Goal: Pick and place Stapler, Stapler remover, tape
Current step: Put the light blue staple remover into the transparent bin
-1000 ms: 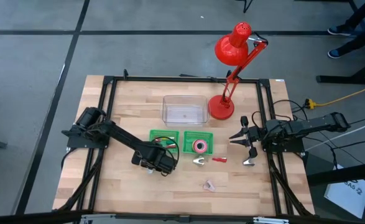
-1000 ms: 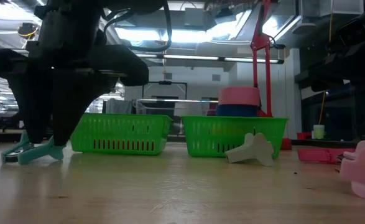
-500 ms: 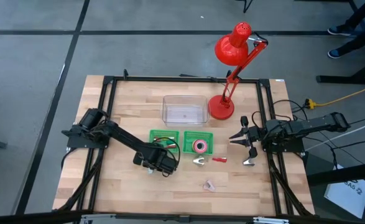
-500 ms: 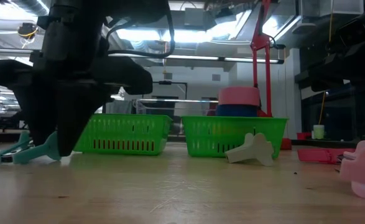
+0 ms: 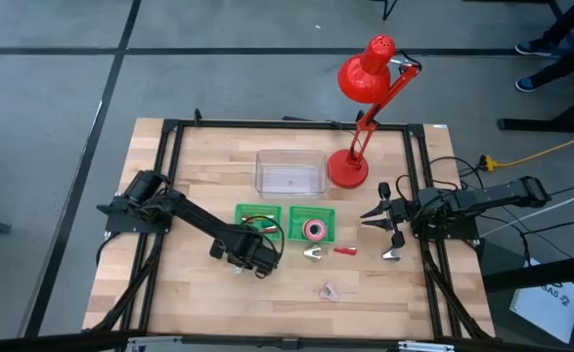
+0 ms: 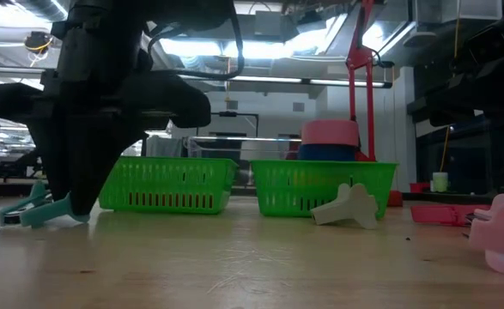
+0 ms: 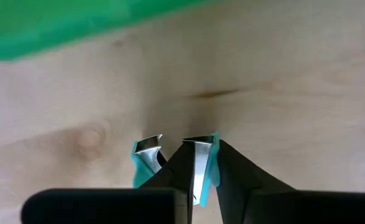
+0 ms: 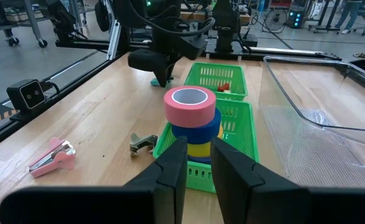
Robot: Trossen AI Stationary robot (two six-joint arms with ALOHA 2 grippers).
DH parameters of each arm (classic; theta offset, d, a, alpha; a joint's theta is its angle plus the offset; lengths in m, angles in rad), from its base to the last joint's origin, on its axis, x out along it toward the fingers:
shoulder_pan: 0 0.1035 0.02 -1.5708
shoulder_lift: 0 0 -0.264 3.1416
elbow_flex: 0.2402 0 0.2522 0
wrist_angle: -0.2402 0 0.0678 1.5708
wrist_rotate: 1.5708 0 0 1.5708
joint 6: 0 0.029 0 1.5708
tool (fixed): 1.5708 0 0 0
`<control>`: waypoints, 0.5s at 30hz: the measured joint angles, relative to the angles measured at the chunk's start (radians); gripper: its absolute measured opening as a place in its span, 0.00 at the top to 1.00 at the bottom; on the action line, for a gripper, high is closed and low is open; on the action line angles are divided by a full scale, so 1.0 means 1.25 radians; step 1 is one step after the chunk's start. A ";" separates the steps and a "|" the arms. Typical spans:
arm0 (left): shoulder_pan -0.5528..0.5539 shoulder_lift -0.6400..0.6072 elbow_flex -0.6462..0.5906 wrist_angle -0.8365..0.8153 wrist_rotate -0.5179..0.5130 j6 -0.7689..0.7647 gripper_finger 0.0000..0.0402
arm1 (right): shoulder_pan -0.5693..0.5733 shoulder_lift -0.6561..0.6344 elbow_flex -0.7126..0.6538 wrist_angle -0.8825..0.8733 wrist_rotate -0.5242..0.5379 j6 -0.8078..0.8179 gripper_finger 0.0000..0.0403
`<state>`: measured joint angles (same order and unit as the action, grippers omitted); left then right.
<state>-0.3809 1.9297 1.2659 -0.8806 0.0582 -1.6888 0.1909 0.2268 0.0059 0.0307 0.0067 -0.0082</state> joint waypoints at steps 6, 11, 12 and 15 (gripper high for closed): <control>0.000 -0.013 0.001 0.063 0.038 0.031 0.90 | 0.000 0.000 0.000 0.000 0.000 0.000 0.82; 0.000 -0.057 0.004 0.120 0.053 0.073 0.92 | 0.000 0.000 0.000 0.000 0.000 0.000 0.82; 0.000 -0.070 0.004 0.132 0.053 0.081 0.92 | 0.000 0.000 0.000 0.000 0.000 0.000 0.82; 0.002 -0.107 0.004 0.173 0.039 0.103 0.91 | 0.000 0.000 0.000 0.000 0.000 0.000 0.82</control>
<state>-0.3786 1.7966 1.2709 -0.6647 0.1070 -1.5604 0.1909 0.2268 0.0062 0.0311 0.0067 -0.0083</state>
